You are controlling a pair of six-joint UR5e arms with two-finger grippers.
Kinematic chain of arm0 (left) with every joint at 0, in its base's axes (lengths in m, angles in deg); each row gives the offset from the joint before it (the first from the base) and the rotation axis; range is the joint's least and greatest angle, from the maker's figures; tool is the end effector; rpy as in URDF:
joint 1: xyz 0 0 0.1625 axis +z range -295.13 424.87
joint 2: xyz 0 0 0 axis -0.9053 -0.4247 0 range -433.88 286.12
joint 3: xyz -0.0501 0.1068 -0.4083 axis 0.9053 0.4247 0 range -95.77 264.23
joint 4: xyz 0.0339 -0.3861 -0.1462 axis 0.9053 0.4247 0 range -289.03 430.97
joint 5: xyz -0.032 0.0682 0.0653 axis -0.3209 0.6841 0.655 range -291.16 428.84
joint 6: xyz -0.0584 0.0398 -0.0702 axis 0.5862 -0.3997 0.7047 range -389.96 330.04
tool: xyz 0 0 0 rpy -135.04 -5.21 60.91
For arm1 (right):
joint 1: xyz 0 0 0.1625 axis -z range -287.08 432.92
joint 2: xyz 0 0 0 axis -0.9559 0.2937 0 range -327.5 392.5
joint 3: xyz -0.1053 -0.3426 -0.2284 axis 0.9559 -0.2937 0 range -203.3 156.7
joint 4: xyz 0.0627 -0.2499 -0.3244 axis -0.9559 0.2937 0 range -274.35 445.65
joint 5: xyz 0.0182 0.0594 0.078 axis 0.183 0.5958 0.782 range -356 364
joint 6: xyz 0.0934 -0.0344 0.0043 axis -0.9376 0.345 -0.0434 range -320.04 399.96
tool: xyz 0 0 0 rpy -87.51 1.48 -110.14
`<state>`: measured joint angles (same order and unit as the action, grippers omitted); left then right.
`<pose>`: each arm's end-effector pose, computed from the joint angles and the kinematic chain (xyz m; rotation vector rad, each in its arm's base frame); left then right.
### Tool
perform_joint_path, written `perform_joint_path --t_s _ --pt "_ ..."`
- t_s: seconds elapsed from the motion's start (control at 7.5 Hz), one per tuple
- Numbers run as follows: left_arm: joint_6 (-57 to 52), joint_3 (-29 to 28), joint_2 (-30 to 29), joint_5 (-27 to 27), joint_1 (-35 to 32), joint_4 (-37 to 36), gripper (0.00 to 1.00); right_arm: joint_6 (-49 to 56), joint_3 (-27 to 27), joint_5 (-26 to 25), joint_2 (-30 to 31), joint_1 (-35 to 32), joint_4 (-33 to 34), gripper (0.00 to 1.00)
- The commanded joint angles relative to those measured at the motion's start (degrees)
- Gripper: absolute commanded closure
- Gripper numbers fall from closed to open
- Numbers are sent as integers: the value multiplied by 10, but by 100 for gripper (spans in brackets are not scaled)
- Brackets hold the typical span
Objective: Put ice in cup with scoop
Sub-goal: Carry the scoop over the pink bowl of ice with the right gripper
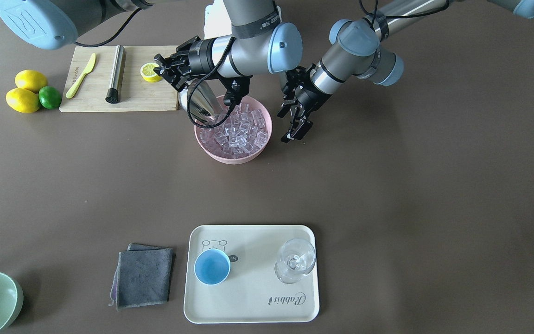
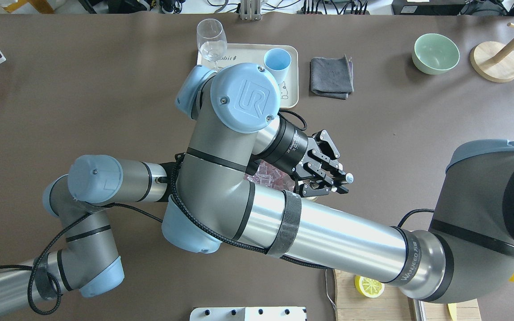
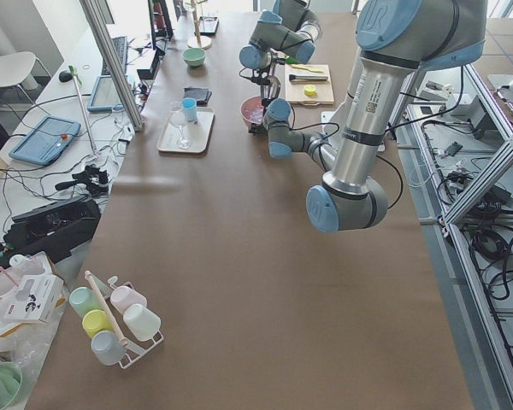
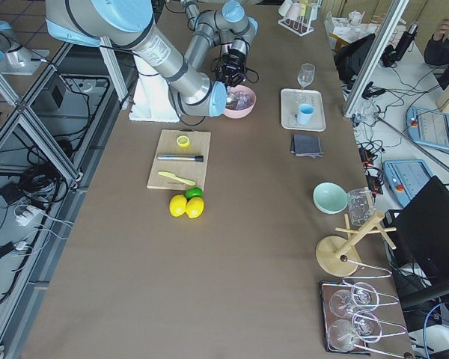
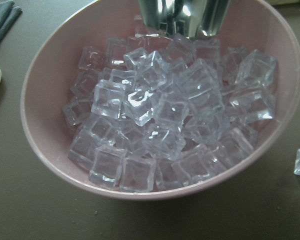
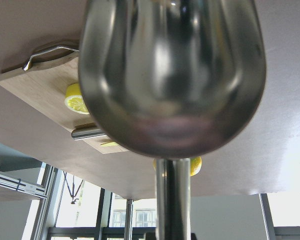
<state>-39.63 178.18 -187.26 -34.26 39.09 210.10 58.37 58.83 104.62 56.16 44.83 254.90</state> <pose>0.5234 -0.3757 0.2984 1.1806 0.8443 1.2276 -0.5219 -0.4088 0.1256 -0.4368 -0.0393 -1.3476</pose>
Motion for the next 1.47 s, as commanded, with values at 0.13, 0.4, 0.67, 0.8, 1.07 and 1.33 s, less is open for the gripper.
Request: perform_joint_path --t_s 0.13,0.4,0.67,0.8,1.07,1.33 --pt "-1 0 17 -2 -1 24 2 -13 -3 4 1 8 -5 100" --pt "-2 2 18 -3 -1 25 2 -29 -3 1 2 8 -24 100" --pt "0 2 20 -4 -2 25 2 -31 -3 5 3 8 -47 100" --pt "0 3 20 -4 -2 25 2 -35 -3 5 4 8 -60 100" --pt "0 3 20 -3 -1 25 2 -35 1 -2 14 8 -85 100" --pt "1 3 20 -3 -1 25 2 -23 27 -40 31 9 -100 100"
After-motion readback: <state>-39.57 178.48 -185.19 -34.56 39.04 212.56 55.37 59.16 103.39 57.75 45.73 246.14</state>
